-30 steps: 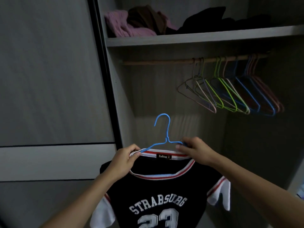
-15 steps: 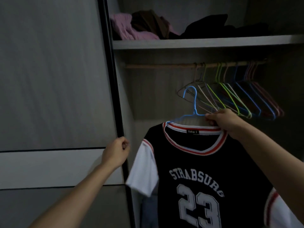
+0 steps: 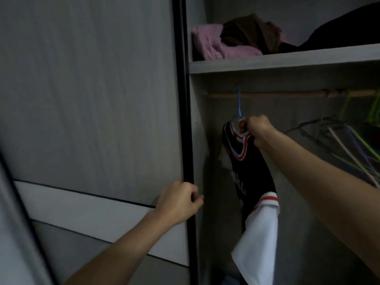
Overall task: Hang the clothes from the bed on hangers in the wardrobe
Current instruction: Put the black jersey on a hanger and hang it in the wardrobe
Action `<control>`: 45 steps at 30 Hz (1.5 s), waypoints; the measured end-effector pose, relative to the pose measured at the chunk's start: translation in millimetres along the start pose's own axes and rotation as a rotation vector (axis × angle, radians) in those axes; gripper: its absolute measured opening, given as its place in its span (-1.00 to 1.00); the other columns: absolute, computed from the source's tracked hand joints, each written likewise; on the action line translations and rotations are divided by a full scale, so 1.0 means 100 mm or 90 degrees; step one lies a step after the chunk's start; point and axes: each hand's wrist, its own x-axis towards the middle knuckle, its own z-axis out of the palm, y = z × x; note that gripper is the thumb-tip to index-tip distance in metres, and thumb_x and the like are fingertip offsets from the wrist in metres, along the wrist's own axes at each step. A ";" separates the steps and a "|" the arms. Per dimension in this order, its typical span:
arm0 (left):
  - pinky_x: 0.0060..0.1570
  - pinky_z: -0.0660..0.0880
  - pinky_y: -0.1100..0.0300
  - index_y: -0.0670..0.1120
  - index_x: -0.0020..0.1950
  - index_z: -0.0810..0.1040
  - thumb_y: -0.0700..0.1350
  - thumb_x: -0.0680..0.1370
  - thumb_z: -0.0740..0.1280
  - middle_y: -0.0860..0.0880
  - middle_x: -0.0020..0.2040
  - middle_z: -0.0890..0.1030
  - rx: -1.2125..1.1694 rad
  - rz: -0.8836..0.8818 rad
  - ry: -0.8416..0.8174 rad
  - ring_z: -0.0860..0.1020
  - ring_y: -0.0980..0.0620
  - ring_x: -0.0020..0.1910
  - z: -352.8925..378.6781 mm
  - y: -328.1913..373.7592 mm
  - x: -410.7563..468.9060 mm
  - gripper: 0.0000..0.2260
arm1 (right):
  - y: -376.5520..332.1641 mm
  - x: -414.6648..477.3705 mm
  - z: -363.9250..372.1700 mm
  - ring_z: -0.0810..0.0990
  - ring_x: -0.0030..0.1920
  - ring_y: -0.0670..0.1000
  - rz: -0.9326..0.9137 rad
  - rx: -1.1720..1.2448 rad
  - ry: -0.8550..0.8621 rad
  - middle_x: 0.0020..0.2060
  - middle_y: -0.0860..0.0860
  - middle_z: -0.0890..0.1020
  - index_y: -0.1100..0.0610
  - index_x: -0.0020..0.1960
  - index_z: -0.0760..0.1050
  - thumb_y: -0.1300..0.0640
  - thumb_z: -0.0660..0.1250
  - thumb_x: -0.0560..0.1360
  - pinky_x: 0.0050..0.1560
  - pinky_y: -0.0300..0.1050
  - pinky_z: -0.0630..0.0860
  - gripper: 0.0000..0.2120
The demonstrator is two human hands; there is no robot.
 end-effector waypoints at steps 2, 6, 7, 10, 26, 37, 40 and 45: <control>-0.37 0.51 0.14 0.01 -0.34 0.49 0.11 0.52 0.29 0.09 -0.48 0.48 -0.013 0.003 -0.008 0.51 0.13 -0.43 -0.01 -0.02 0.04 -0.71 | -0.05 0.26 0.21 0.43 -0.56 -0.03 -0.015 0.008 -0.001 -0.42 0.13 0.44 0.25 -0.30 0.43 0.43 0.10 0.49 -0.44 -0.11 0.35 -0.74; -0.31 0.54 0.08 -0.07 -0.29 0.55 0.14 0.50 0.28 0.10 -0.49 0.46 0.011 0.007 0.012 0.55 0.05 -0.39 -0.02 -0.03 0.05 -0.68 | 0.04 0.66 0.53 0.40 -0.70 -0.09 -0.002 0.039 0.000 -0.42 0.11 0.45 0.24 -0.24 0.41 0.38 0.07 0.56 -0.58 -0.29 0.34 -0.74; -0.30 0.54 0.08 -0.07 -0.29 0.55 0.15 0.50 0.27 0.12 -0.50 0.43 0.012 0.011 0.012 0.55 0.05 -0.39 -0.03 -0.02 0.04 -0.68 | 0.11 0.74 0.58 0.39 -0.70 -0.09 0.011 0.027 -0.008 -0.43 0.11 0.46 0.26 -0.23 0.42 0.37 0.07 0.57 -0.60 -0.31 0.32 -0.75; -0.31 0.54 0.09 -0.07 -0.29 0.55 0.13 0.51 0.27 0.14 -0.53 0.40 0.011 0.017 0.002 0.55 0.07 -0.41 -0.05 -0.02 0.03 -0.67 | 0.32 0.86 0.68 0.38 -0.70 -0.10 0.049 0.006 -0.084 -0.46 0.11 0.49 0.26 -0.25 0.40 0.33 0.10 0.61 -0.64 -0.38 0.25 -0.73; -0.15 0.31 0.11 0.01 0.05 0.51 0.18 0.56 0.16 -0.03 0.04 0.58 0.222 0.127 -0.045 0.52 -0.08 0.09 0.02 0.38 0.10 -0.70 | 0.32 0.07 -1.00 0.62 0.07 0.17 -0.247 -0.663 0.164 0.01 0.10 0.68 0.05 0.12 0.62 -0.03 0.37 0.48 -0.02 -0.05 0.52 -0.74; -0.05 0.44 0.14 0.01 -0.20 0.42 0.15 0.53 0.23 -0.04 -0.03 0.60 0.031 0.207 -0.215 0.57 -0.09 0.01 0.84 1.11 0.48 -0.76 | 0.15 -0.46 -2.28 0.62 -0.03 0.21 -0.150 -0.996 0.275 -0.05 0.14 0.65 0.06 0.02 0.59 0.07 0.31 0.48 -0.18 -0.06 0.50 -0.83; -0.04 0.45 0.17 -0.02 -0.15 0.49 0.14 0.53 0.24 -0.04 -0.01 0.62 0.029 0.191 -0.209 0.58 -0.09 0.02 0.94 1.15 0.66 -0.76 | 0.22 -0.26 -2.27 0.62 -0.02 0.21 -0.129 -1.047 0.258 -0.03 0.15 0.64 0.11 0.05 0.58 0.11 0.28 0.49 -0.20 -0.09 0.39 -0.81; -0.10 0.42 0.18 0.03 -0.20 0.45 0.15 0.52 0.24 -0.02 -0.02 0.63 0.028 0.132 -0.204 0.58 -0.06 0.02 1.02 1.08 0.93 -0.77 | 0.30 0.12 -2.20 0.61 0.02 0.21 -0.125 -1.017 0.277 0.01 0.17 0.63 0.15 0.08 0.54 0.14 0.19 0.55 -0.15 -0.07 0.39 -0.80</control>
